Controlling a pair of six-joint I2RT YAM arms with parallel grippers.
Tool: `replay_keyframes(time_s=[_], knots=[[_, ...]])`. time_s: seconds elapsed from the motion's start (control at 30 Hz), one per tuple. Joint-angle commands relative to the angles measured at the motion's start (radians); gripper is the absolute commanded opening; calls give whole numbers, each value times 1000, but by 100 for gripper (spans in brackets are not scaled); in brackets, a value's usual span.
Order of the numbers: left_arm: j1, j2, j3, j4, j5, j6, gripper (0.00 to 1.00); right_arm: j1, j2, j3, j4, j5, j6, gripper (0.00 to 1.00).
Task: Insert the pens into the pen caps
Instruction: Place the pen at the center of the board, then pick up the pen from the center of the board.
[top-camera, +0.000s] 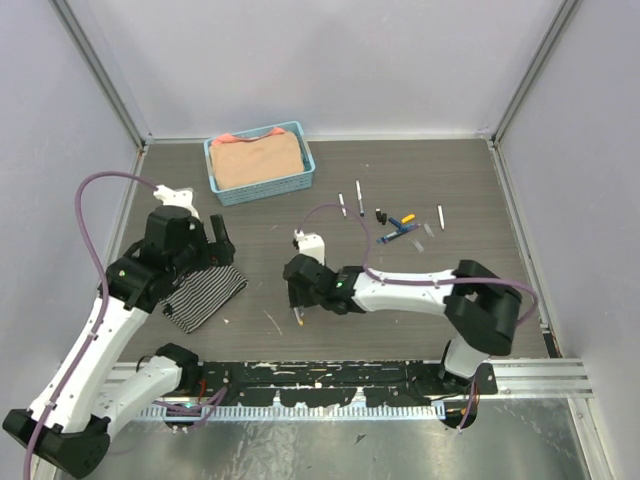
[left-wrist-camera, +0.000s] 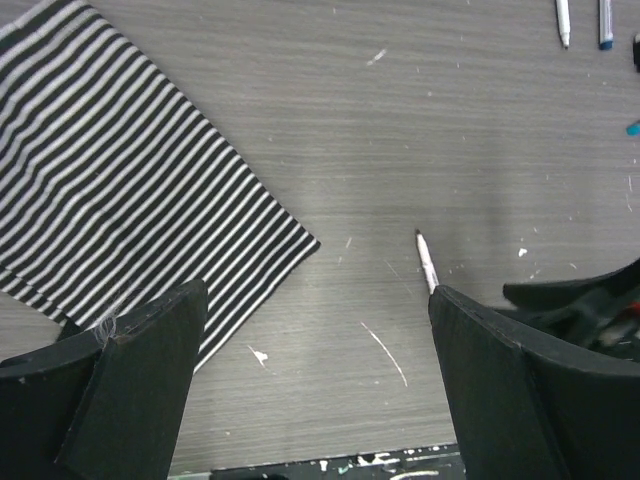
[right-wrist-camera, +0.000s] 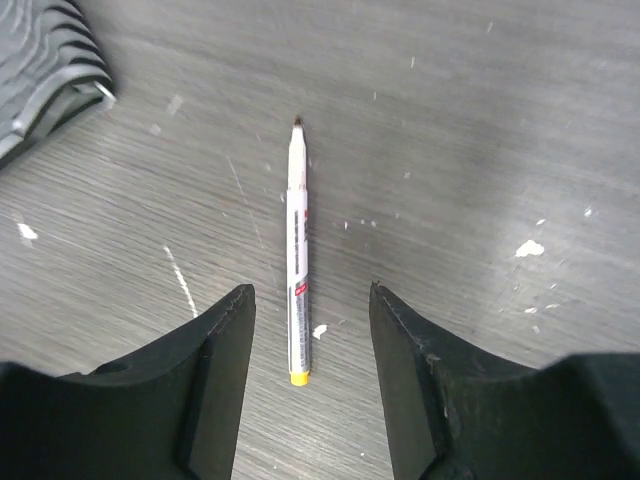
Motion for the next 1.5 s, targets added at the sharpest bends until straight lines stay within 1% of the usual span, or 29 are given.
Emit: replay_keyframes(time_s=[0.0,0.07,0.17,0.23,0.33,0.4,0.47,0.57,0.77,0.9,1.07,1.23,1.47], knots=[[-5,33,-40,47,84,-61,98,-82,-150,-79,155,14,-43,55],[-18,52,-59,69,88,-97,98,-140,-203,-145,187,-31,-41,55],[-75,95,-101,108,68,-179,98,-208,-279,-208,199,-64,-49,55],[-142,134,-133,133,32,-240,99,-244,-322,-243,195,-72,-51,55],[-270,212,-164,159,-72,-333,99,-289,-389,-294,182,-78,-39,55],[-331,265,-184,193,-101,-392,100,-311,-435,-329,167,-79,-28,55],[-384,328,-196,233,-107,-432,98,-328,-482,-353,146,-74,-18,55],[-463,405,-182,272,-150,-487,95,-350,-550,-379,109,-57,-12,55],[-610,595,-99,266,-237,-588,93,-396,-673,-419,20,-26,-16,55],[-665,698,-42,245,-253,-632,88,-418,-729,-434,-24,-18,-17,55],[-692,763,-10,233,-268,-671,72,-422,-769,-441,-63,-4,-26,55],[-694,779,-27,251,-252,-689,63,-422,-782,-438,-79,-4,-36,55],[-694,798,-67,298,-218,-712,56,-423,-770,-428,-80,-14,-42,55]])
